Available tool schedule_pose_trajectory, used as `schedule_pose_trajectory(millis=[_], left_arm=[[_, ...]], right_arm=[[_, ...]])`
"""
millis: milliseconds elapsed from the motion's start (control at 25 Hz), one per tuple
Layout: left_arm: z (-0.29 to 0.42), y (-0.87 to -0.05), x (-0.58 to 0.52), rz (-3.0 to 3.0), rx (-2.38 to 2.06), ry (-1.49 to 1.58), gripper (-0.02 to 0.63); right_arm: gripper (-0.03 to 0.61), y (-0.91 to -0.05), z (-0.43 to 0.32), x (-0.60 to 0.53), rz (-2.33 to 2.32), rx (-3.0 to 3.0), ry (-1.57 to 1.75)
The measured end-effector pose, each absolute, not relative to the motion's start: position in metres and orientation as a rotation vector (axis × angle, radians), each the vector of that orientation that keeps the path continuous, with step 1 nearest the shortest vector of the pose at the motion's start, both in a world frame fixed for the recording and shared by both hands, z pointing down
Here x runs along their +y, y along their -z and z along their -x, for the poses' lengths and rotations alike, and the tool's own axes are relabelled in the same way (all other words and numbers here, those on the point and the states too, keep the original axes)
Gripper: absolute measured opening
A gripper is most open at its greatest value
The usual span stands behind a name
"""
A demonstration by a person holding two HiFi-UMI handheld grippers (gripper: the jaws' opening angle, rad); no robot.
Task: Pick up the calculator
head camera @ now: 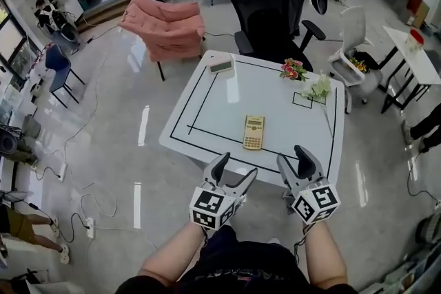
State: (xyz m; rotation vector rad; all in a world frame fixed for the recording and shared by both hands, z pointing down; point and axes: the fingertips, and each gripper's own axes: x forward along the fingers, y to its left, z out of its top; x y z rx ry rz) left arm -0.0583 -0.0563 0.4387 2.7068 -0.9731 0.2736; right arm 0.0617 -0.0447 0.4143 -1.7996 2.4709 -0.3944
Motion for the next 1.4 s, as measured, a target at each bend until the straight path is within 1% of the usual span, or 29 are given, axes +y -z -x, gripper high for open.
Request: schedule_pose_trajectory(millis=[280,520,1000,1400], left_arm=[[0.088,-0.447,-0.098,-2.705,-0.862,-0.279,0.348],[0.097,-0.459,-0.122,-2.698,-0.768,-0.283,0.353],[0.073,-0.492,-0.143,-2.674,-0.619,-0.351,0.364],[0.043,-0.515,-0.166,-2.582,-0.675,-0.382,0.367]], right_arm=[[0.218,-0.418,-0.034,-0.08,1.918,2.41,0.419],[0.218,-0.42,-0.02,-0.097,2.004,2.374,0.421],[0.218,-0.419,-0.023,-0.115,2.115,2.304,0.423],[0.218,-0.422,-0.047,-0.144,2.044,2.382,0.423]])
